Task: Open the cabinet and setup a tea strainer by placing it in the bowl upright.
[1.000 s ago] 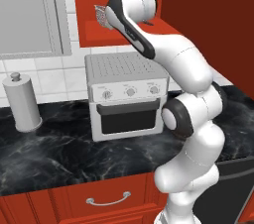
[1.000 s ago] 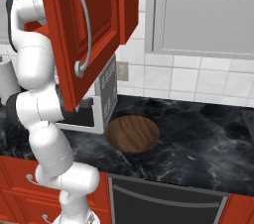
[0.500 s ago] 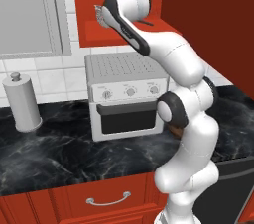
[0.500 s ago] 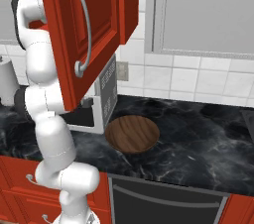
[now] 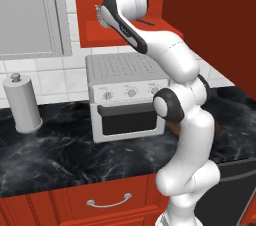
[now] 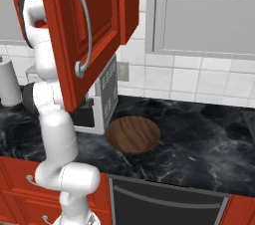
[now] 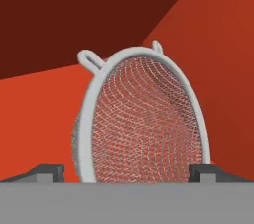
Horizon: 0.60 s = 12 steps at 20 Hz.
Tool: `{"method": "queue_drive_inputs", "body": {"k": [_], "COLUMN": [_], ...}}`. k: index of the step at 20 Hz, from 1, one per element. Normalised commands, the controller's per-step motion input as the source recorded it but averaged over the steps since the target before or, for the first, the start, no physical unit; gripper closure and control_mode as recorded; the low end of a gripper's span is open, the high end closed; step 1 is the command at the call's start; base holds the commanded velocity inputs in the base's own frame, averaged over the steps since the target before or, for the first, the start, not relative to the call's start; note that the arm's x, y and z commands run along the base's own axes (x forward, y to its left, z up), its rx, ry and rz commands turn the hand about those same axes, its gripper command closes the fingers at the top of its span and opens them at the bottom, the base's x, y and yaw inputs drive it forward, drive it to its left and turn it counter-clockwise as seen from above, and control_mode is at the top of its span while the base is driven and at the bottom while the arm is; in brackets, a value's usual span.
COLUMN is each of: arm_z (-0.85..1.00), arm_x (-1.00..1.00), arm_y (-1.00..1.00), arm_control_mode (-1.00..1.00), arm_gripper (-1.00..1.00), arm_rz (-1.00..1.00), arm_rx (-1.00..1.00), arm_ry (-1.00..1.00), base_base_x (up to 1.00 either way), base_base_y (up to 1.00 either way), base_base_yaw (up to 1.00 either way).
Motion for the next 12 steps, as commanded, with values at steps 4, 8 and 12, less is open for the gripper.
{"method": "queue_drive_inputs", "body": {"k": [4, 8, 12], "arm_z": [0.0, 0.0, 0.0], "arm_x": [0.14, 0.05, 0.0], "arm_y": [0.14, 0.17, 0.06], "arm_control_mode": [-1.0, -1.0, -1.0], "arm_gripper": [1.0, 1.0, 1.0], "arm_rz": [0.0, 0.0, 0.0], "arm_rx": [0.0, 0.0, 0.0], "arm_ry": [0.06, 0.02, 0.0], "base_base_x": [0.0, 0.0, 0.0], "base_base_y": [0.0, 0.0, 0.0], "base_base_yaw": [0.0, 0.0, 0.0]}}
